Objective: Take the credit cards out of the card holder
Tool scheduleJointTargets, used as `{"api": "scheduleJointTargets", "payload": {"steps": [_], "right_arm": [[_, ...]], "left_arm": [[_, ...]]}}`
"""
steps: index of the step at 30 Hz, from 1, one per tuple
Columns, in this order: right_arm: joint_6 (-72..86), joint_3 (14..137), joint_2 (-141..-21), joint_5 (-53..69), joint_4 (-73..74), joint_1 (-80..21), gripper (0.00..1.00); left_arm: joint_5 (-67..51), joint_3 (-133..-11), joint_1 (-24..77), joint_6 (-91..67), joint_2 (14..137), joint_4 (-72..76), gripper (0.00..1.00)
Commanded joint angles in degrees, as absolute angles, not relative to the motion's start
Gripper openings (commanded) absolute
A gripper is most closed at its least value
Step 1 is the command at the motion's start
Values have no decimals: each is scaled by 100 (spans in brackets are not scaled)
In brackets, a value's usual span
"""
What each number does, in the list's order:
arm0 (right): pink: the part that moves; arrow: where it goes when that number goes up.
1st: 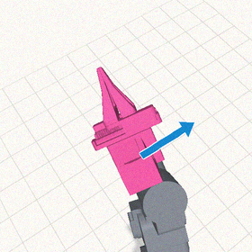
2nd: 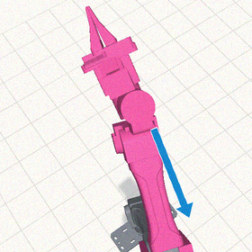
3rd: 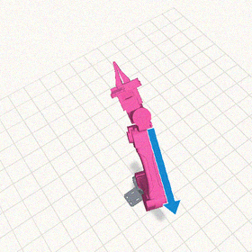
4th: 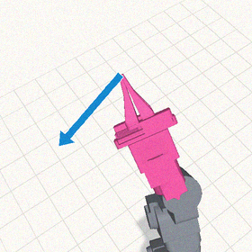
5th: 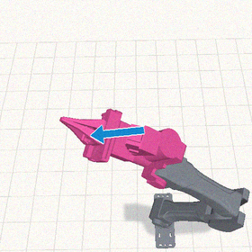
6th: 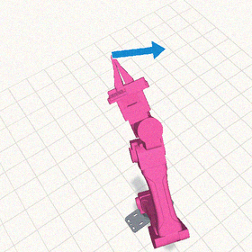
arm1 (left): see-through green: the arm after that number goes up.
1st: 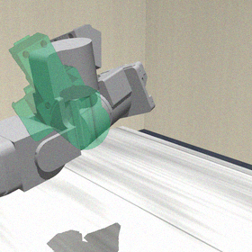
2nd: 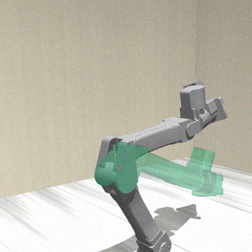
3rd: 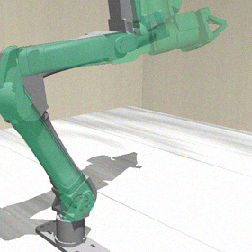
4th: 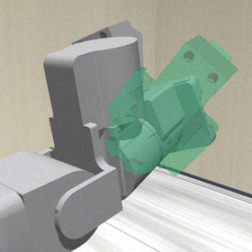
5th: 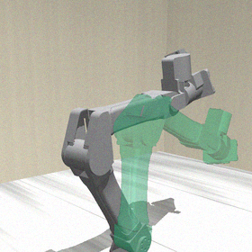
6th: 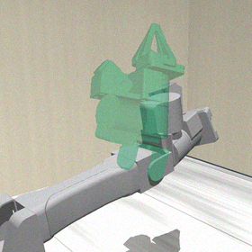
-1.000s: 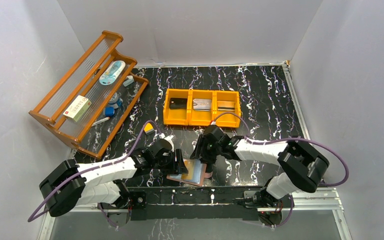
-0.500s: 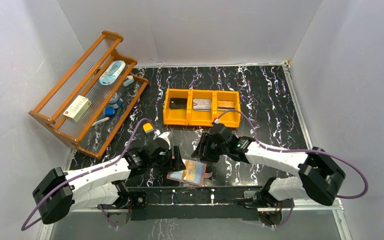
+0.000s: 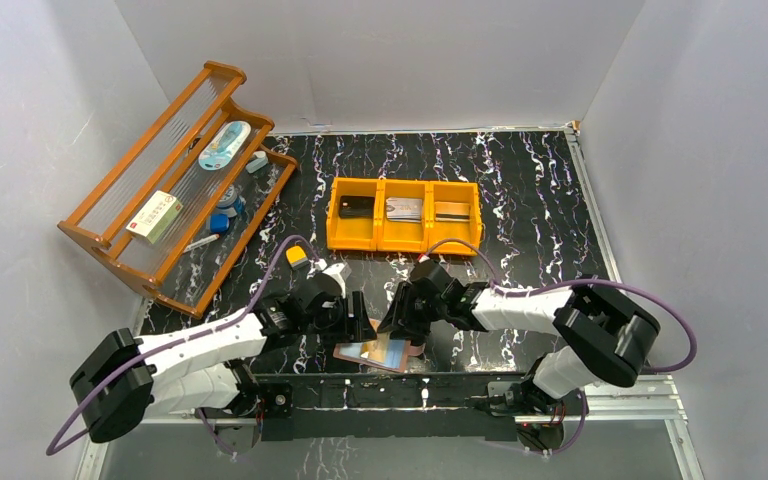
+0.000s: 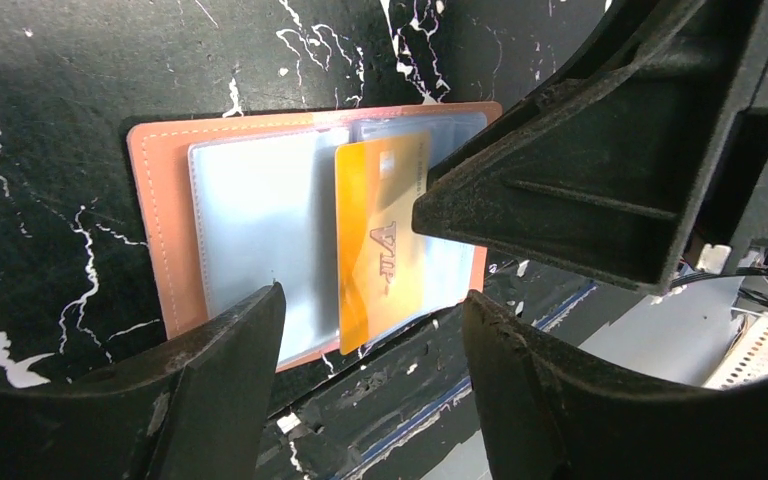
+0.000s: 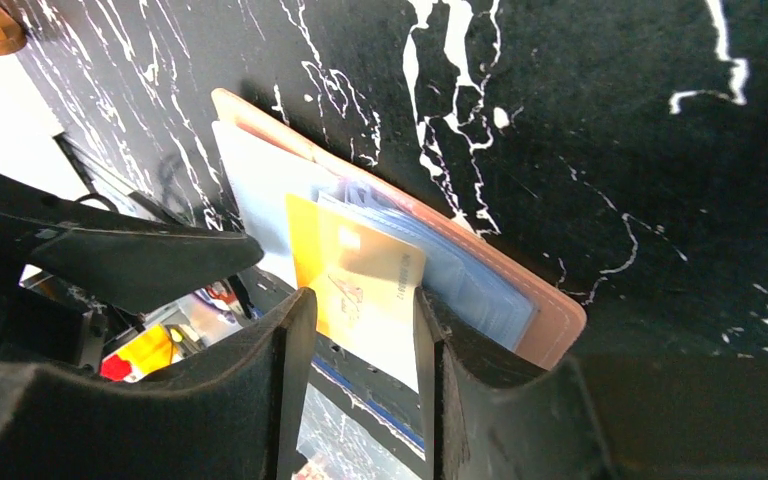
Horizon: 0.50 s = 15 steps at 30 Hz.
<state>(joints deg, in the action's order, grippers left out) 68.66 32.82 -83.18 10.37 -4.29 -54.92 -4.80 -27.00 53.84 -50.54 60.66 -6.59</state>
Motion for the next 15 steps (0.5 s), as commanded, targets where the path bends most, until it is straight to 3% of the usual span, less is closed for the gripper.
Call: {"api": "scheduleJointTargets", "payload": {"steps": [1, 15], "right_arm": [[6876, 3010, -8603, 865, -490, -5517, 49], [6941, 2813, -8543, 668, -405, -5508, 47]], "left_arm": [[-727, -2698, 5401, -5044, 6316, -444, 62], [-616, -2017, 5400, -5821, 6246, 328, 39]]}}
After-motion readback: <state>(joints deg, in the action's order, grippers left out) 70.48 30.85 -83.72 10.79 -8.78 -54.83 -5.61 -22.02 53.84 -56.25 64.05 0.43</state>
